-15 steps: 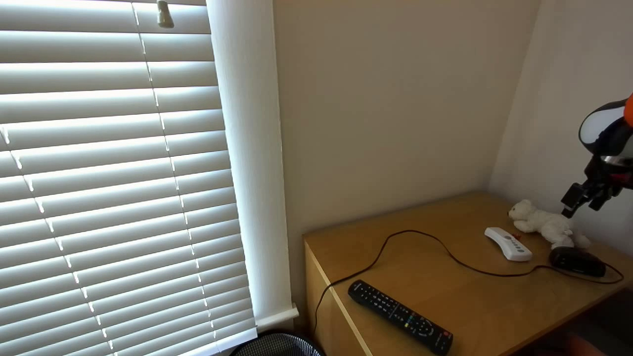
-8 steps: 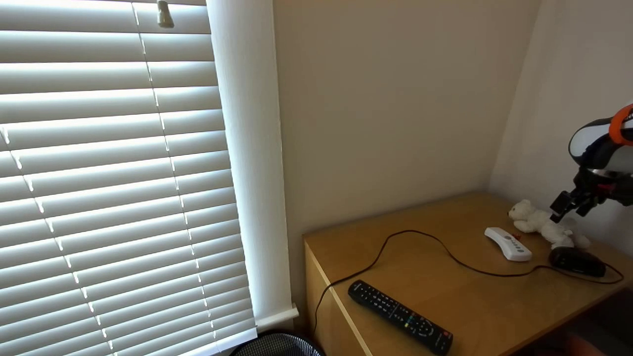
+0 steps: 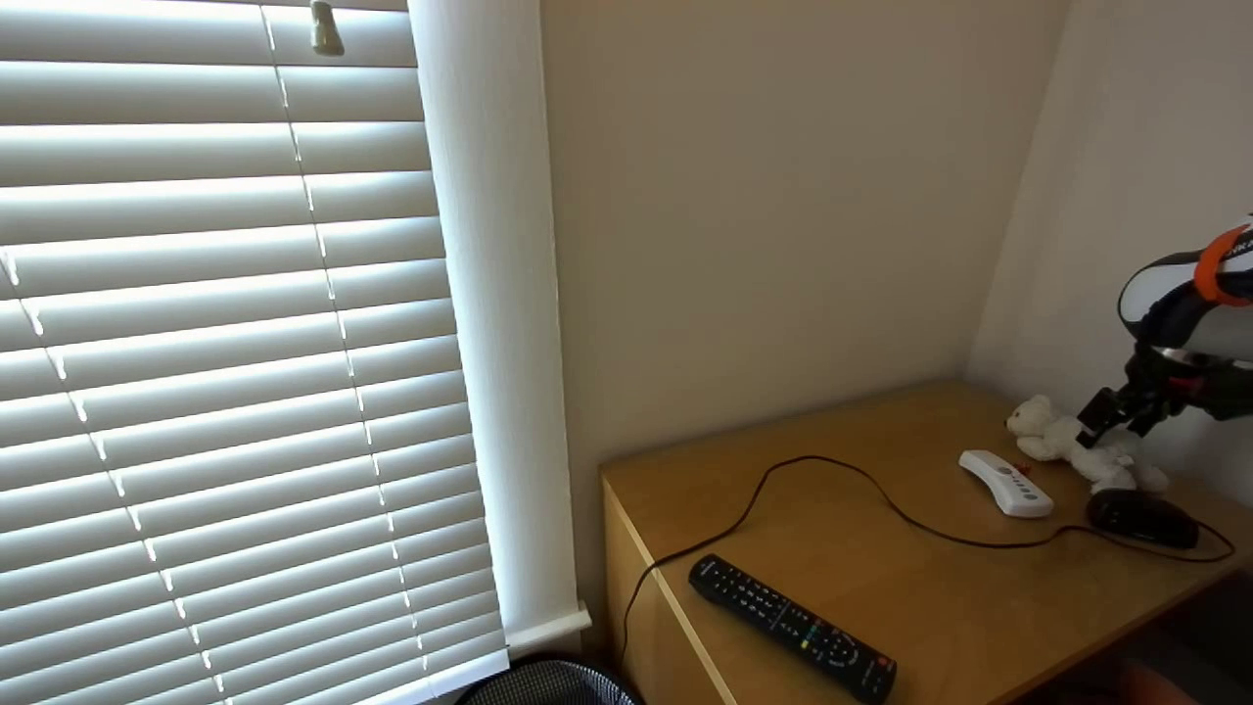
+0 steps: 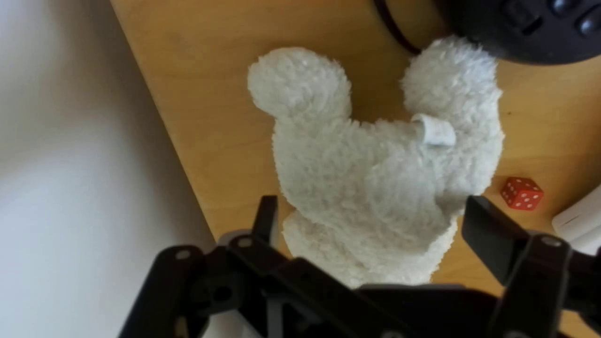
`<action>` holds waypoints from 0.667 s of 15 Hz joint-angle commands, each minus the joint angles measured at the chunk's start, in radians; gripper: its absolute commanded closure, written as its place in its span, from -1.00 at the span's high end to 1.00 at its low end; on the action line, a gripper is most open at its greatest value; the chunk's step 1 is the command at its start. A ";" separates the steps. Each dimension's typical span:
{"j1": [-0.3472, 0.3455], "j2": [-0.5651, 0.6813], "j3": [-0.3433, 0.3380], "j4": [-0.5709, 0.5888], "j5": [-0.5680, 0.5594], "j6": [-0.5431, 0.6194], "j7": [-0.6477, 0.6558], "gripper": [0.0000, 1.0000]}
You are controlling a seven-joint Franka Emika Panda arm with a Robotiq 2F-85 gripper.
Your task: Move the plush bear toy to the left corner
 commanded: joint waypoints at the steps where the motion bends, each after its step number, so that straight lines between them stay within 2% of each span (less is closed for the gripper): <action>1: -0.036 0.050 0.040 0.052 0.029 -0.005 -0.028 1.00; 6: -0.038 0.085 0.042 0.077 0.017 0.020 -0.018 1.00; 7: -0.036 0.089 0.038 0.080 0.012 0.019 -0.017 0.50; 8: -0.035 0.091 0.036 0.083 0.009 0.013 -0.012 0.46; 10: -0.030 0.089 0.032 0.082 0.006 0.003 -0.001 0.12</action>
